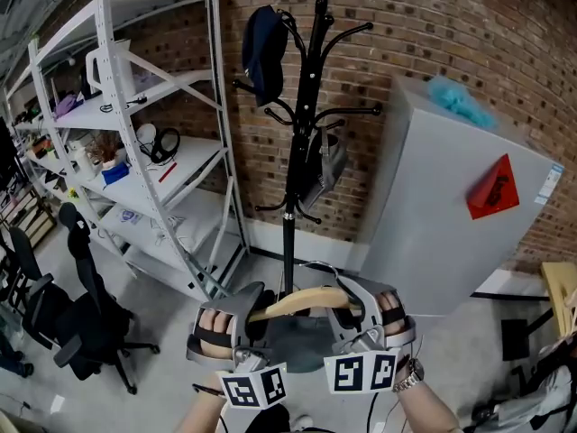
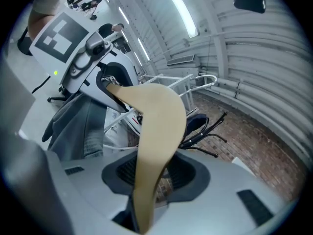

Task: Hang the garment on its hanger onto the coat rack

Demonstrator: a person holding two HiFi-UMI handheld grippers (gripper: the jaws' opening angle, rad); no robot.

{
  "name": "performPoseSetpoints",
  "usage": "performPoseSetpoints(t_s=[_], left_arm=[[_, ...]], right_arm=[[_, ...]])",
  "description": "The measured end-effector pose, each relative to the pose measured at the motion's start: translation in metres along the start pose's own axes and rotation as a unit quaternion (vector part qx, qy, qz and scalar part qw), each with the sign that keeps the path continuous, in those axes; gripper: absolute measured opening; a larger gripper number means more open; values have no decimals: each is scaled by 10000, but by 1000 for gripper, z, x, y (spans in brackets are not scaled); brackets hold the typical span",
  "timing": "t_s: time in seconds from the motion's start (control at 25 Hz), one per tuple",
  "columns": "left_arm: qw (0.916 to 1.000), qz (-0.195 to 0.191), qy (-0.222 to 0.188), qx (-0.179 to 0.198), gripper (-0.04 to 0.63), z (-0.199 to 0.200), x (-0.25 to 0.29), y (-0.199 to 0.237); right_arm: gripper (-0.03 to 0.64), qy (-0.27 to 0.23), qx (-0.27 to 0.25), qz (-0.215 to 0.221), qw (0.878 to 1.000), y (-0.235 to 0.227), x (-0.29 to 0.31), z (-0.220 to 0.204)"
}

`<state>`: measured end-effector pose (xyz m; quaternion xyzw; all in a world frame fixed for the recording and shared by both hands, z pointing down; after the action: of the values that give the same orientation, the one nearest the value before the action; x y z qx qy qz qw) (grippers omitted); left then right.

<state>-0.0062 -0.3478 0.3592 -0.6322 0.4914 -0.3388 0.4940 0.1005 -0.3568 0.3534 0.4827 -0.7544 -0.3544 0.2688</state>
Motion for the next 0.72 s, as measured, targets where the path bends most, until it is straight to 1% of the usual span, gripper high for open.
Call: performPoseSetpoints(t_s=[0.24,0.36,0.6,0.72], left_arm=[[10000,-29,-25,-12,130,-14,48,-4],[10000,-40,-54,0,130,-24,73,-4],[9999,5,-125,28,130,-47,116,6],[9998,-64,-206,36,130,-56,133,11]], right_arm=[[132,126,50,-31,9999,-11,44,-18],[132,143,-11,-9,9999,-16,69,-25],[132,155,-87,-53,9998,-27,116,-25],[132,219,-58,-56,9997,-32,135,-25]])
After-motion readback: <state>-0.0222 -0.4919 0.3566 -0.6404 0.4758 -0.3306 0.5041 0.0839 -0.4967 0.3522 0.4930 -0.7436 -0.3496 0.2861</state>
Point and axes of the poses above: the fingertips, and each gripper's own axes: x forward along the fingers, y to its left, z out of its top, the point moved 3 cm from there along -x, backward along the fingers, and after that the axes turned 6 degrees about x, right-handed, at the moved point
